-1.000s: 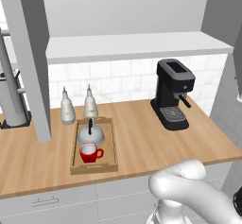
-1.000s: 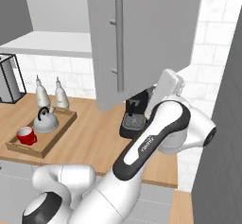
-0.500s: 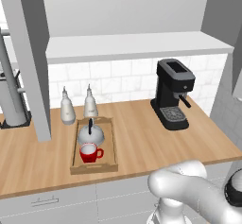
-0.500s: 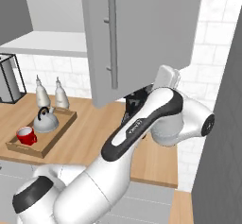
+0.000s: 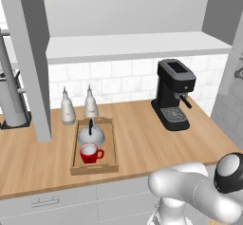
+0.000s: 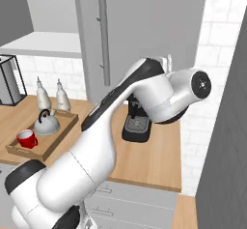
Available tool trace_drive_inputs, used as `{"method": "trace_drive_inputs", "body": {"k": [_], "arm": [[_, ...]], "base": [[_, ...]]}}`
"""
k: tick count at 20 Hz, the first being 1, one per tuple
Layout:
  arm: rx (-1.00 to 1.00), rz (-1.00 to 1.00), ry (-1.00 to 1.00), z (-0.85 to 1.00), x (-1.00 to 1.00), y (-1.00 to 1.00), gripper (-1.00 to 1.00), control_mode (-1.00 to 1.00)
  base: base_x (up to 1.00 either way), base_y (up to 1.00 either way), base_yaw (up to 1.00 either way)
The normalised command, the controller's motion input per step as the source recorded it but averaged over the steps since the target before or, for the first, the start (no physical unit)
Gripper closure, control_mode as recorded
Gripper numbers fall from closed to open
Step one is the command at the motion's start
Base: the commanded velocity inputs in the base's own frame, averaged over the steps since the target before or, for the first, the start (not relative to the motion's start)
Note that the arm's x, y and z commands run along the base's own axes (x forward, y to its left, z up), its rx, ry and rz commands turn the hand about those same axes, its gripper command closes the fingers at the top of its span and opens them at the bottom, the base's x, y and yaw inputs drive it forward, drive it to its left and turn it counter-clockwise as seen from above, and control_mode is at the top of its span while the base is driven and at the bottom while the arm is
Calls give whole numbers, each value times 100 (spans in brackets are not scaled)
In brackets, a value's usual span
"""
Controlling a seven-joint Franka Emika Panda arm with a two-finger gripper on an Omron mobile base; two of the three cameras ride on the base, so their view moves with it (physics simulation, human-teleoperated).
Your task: Pick the kettle from the counter and place it on the tray. Then pick the mug from the cabinet and place it on the tray. Then close the cabinet doors.
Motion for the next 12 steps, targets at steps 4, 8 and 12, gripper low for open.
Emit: {"method": "trace_drive_inputs", "body": {"k": [4,8,12], "arm": [[-26,39,0,86,1,-13,100,-100],[-30,31,-3,95,0,4,100,-100],[-33,9,-20,67,0,45,100,-100]], "base": [[0,0,0],[0,0,0],[0,0,0]]}}
